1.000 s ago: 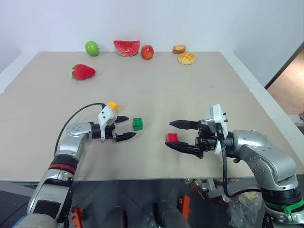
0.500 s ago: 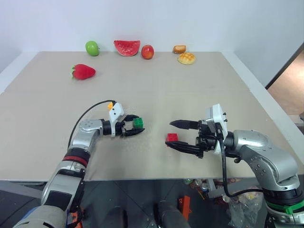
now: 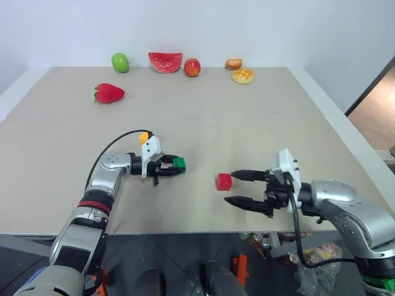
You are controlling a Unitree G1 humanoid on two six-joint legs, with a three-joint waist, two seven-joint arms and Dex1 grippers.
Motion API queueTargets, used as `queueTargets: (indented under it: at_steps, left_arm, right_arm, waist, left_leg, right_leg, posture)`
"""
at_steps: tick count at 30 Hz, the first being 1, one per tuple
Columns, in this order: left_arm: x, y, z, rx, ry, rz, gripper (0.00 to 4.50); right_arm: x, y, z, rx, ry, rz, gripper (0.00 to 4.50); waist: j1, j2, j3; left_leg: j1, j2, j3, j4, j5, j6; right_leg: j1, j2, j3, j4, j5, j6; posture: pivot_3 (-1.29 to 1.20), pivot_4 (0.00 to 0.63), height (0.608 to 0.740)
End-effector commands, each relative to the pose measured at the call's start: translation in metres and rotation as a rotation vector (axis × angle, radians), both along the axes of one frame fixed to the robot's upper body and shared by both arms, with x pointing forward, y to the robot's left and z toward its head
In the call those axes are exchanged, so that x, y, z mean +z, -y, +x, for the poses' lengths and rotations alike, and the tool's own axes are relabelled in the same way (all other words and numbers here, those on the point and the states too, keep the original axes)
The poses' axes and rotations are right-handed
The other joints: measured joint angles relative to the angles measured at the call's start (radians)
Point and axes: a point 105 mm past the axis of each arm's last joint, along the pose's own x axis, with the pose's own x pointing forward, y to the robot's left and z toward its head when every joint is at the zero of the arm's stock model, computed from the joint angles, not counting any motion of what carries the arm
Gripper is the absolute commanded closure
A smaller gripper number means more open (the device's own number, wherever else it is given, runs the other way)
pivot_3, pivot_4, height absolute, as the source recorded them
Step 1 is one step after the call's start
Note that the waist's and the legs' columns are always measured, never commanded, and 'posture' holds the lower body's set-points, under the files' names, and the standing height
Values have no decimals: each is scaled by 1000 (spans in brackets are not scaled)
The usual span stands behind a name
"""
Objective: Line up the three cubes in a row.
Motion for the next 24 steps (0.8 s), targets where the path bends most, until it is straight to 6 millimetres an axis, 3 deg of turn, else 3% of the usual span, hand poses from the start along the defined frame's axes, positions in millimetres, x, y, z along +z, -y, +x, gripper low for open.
queueTargets:
  at_steps: [1,9,24]
  left_arm:
    - [7,14,-13,-134,49,34,3184]
    - [9,39,-24,-221,30,-3,3184]
    - [-5,36,-24,-163,-1,-9,3184]
  right_arm:
    - [16,19,2,-42,70,-12,521]
    - [28,46,6,-158,144,-41,521]
    - [26,41,7,-170,159,-34,521]
  waist:
    - [0,0,0]
    - [0,0,0]
    - [-1,0,0]
  left_leg:
    - [0,0,0,0,0,0]
    - [0,0,0,0,0,0]
    - [2,0,0,0,0,0]
  right_leg:
    - [0,0,0,0,0,0]
    - [0,0,0,0,0,0]
    - [1,1,2,0,0,0]
  posture:
    - [0,150,740]
    - [0,150,740]
    - [0,150,740]
